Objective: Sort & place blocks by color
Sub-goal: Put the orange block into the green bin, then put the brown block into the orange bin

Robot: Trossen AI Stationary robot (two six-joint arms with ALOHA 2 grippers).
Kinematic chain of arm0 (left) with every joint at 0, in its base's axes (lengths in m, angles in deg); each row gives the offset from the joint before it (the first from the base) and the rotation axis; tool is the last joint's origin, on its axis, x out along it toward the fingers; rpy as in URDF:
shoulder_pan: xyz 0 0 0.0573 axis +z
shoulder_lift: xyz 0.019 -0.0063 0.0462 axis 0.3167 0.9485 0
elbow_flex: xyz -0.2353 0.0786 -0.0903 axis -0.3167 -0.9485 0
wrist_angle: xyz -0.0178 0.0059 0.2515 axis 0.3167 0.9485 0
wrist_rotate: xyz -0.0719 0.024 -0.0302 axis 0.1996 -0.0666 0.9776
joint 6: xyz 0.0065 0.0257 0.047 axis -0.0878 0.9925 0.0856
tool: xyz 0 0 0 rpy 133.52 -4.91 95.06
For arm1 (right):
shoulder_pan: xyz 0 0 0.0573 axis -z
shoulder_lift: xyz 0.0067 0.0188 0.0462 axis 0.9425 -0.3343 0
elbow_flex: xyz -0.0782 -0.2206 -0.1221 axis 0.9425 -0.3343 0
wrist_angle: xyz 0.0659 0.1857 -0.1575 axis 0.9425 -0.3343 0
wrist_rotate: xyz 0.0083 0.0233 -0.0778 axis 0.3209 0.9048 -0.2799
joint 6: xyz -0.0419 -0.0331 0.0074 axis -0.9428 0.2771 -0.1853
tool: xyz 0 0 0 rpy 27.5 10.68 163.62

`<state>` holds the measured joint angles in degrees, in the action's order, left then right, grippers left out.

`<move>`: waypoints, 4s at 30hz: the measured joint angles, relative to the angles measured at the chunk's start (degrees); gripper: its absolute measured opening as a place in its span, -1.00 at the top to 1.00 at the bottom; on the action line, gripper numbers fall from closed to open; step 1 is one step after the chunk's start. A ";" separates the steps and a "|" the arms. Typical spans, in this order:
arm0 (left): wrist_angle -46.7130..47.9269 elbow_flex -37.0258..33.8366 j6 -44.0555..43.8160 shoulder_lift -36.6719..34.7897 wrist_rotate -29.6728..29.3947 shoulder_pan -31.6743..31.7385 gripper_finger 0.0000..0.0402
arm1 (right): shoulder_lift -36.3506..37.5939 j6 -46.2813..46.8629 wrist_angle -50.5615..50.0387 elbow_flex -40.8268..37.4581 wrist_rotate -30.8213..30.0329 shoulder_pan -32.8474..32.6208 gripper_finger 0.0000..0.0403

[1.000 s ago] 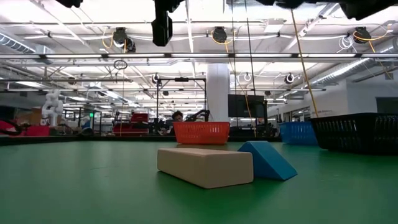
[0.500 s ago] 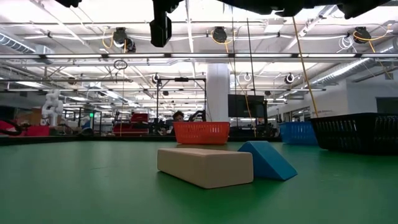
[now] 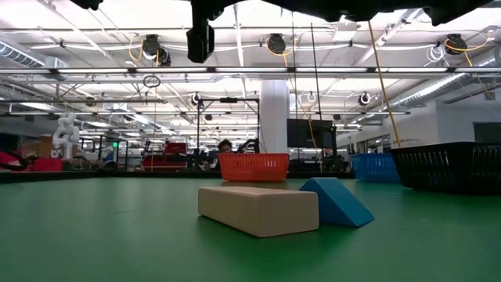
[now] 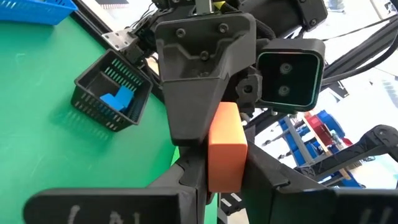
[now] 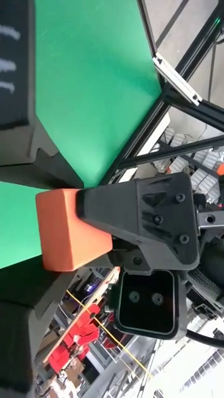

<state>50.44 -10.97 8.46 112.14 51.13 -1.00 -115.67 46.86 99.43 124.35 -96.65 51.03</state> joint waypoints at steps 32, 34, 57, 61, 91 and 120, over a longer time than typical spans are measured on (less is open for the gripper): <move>1.42 0.00 -0.29 0.03 -0.35 0.16 0.39 | 1.95 3.77 -4.71 0.02 -6.08 -1.33 0.41; 1.91 -0.04 -0.31 0.04 0.09 0.51 0.30 | 3.31 8.19 -8.48 0.02 -6.33 -1.33 0.41; 16.07 -0.07 -0.46 0.02 -0.20 1.49 -0.27 | 20.52 103.52 -70.98 -0.04 34.53 -11.55 0.40; 17.47 -0.07 0.38 0.02 -0.22 1.49 -0.27 | 20.55 113.19 -71.69 -0.04 40.52 -17.00 0.40; 19.39 0.12 25.47 5.72 -0.63 -10.43 -0.27 | 20.49 120.23 -60.99 -0.04 29.58 -22.65 -0.40; 10.53 0.15 60.09 16.56 23.36 -4.04 -0.27 | 20.48 101.03 -55.81 -3.70 7.33 -21.75 -0.40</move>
<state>60.96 -10.82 68.55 128.70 74.49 -5.04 -95.19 147.89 43.62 120.65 -89.33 29.28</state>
